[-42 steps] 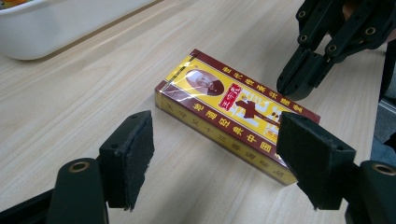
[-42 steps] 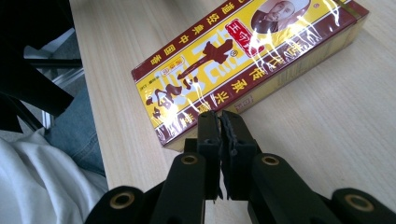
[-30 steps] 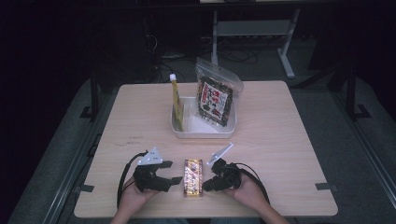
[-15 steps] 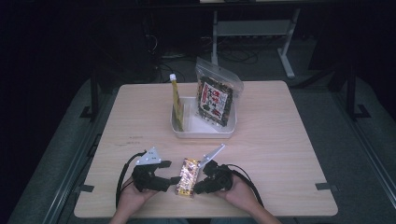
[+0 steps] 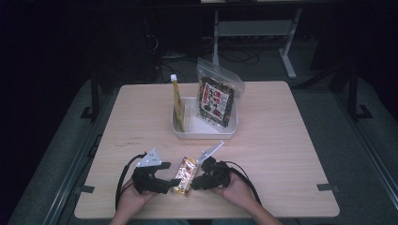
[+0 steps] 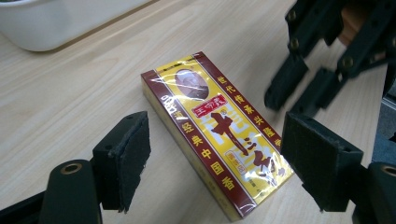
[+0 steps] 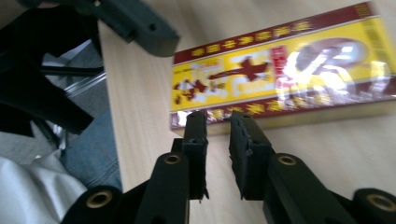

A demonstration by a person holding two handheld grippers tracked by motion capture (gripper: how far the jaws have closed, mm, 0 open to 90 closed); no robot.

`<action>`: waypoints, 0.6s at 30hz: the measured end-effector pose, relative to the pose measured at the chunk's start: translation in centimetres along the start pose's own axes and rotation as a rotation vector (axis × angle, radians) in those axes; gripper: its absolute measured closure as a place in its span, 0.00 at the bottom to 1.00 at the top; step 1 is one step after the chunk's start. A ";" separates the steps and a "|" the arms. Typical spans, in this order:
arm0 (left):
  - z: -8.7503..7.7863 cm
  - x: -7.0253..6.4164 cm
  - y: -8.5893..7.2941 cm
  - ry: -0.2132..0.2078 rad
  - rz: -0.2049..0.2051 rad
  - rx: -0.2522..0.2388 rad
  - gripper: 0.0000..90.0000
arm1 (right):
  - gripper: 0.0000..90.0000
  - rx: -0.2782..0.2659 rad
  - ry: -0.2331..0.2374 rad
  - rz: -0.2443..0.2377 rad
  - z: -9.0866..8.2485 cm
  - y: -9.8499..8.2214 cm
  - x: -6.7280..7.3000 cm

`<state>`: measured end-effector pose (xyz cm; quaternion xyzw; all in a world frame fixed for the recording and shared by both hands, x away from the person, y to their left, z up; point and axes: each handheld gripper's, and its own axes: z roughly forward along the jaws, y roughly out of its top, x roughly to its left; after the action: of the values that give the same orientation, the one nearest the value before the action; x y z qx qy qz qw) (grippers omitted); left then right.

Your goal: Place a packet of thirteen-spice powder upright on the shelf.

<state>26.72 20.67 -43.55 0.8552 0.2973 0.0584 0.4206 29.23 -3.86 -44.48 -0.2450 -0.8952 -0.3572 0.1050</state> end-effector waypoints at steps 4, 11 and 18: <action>0.3 -0.4 0.0 0.010 -0.002 0.010 0.26 | 0.78 -0.026 -0.046 0.019 -1.4 -0.2 -0.8; 1.8 -1.3 -0.2 0.045 -0.002 0.058 0.19 | 0.73 -0.051 -0.087 0.033 -2.6 0.0 -1.4; 2.8 -2.2 -0.3 0.060 -0.002 0.080 0.18 | 0.69 -0.077 -0.113 0.043 -3.0 0.2 -1.7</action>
<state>25.75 17.62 -45.27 0.8689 0.3125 0.0716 0.3771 30.84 -6.49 -42.83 -0.2878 -0.8797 -0.3748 0.0526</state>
